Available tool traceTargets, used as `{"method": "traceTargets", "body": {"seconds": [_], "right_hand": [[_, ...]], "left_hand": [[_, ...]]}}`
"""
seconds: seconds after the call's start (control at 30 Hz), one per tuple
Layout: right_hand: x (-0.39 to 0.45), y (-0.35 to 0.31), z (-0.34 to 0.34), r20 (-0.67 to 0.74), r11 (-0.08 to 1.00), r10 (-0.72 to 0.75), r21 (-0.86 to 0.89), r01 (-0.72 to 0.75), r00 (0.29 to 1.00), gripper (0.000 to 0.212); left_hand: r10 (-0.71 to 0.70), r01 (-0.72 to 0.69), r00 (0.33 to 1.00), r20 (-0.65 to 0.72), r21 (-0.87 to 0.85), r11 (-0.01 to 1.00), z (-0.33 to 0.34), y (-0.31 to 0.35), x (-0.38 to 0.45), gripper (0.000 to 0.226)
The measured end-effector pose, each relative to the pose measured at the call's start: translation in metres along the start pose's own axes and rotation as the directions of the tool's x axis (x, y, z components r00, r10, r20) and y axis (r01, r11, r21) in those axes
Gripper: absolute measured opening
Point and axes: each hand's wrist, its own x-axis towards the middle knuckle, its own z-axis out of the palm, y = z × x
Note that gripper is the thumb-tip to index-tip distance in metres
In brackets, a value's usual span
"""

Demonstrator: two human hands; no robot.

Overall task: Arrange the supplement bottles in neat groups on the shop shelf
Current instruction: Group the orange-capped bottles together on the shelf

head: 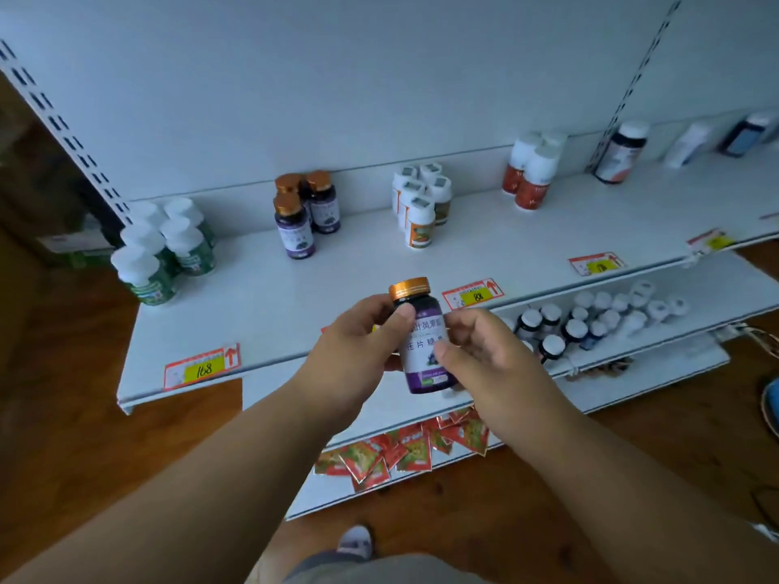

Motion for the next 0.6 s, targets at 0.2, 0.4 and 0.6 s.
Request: {"method": "traceTargets", "body": {"seconds": [0.2, 0.4, 0.6], "right_hand": [[0.051, -0.031, 0.033, 0.084, 0.996, 0.018, 0.085, -0.025, 0.996, 0.033], [0.09, -0.053, 0.056, 0.066, 0.995, -0.034, 0.092, 0.028, 0.997, 0.052], [0.145, -0.058, 0.055, 0.221, 0.98, -0.098, -0.146, 0.133, 0.97, 0.063]], "left_hand": [[0.038, -0.041, 0.999, 0.024, 0.107, 0.993, -0.057, 0.022, 0.023, 0.024], [0.082, -0.074, 0.996, -0.035, 0.185, 0.98, -0.092, 0.022, 0.033, 0.065], [0.125, -0.06, 0.978, -0.164, 0.353, 0.934, -0.101, 0.014, 0.065, 0.076]]}}
